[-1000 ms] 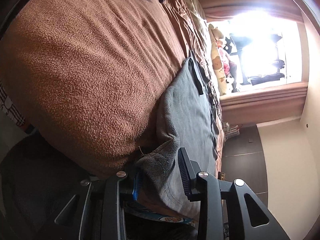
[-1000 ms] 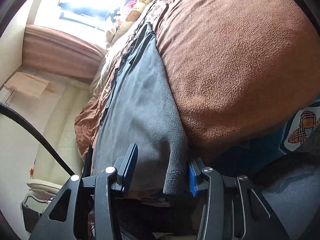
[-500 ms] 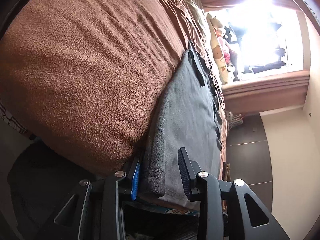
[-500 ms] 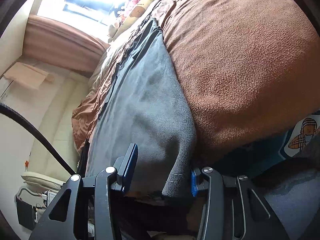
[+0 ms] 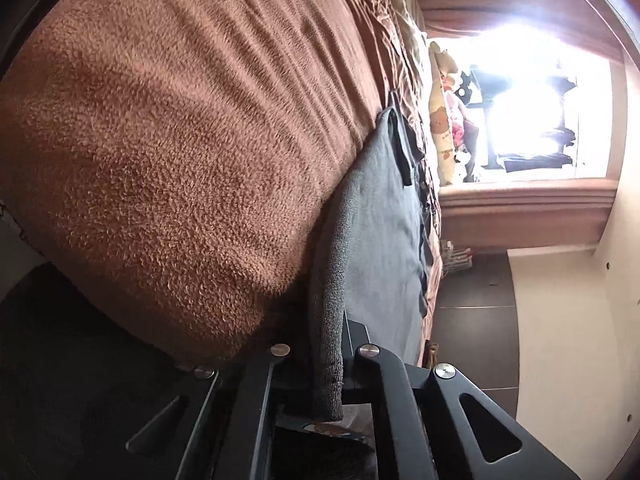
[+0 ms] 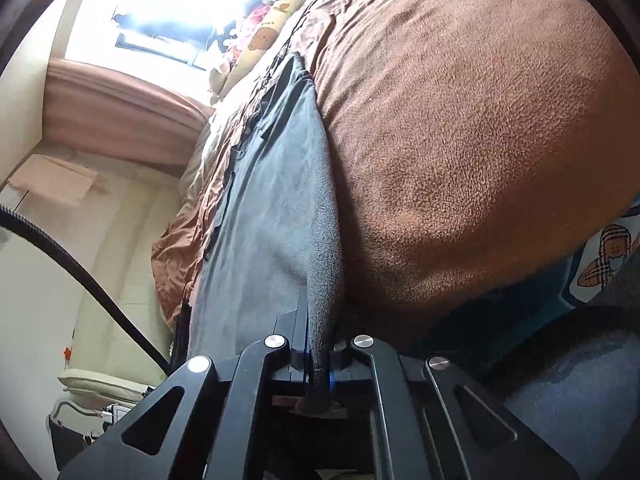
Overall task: Fold small clothes
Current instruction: 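Lift the held hem with both grippers and fold it toward the collar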
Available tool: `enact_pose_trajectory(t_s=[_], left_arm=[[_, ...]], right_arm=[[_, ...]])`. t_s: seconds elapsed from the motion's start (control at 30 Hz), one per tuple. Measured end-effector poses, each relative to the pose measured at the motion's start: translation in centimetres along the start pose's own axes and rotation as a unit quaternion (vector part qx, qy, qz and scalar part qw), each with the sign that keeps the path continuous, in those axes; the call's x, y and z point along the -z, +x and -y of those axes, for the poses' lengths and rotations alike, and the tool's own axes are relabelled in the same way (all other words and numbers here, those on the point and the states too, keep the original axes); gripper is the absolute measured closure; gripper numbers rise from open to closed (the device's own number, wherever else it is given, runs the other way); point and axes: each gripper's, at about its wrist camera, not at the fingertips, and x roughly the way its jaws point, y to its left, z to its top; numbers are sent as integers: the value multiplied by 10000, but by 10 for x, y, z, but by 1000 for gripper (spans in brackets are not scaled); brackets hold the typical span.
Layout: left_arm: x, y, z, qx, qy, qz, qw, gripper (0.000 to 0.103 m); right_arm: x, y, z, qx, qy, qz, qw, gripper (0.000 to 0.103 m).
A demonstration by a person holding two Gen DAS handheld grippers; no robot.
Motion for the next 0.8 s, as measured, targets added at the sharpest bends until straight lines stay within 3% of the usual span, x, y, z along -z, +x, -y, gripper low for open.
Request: enact_pose_trajectory(t_s=[0.3, 0.8], left_arm=[[6, -40, 39, 901, 234, 217, 9954, 100], [19, -123, 103, 2137, 637, 516, 9735, 100]], right_arm=[[3, -43, -49, -545, -363, 400, 9970, 102], [11, -139, -86, -1374, -765, 988, 9826, 102]])
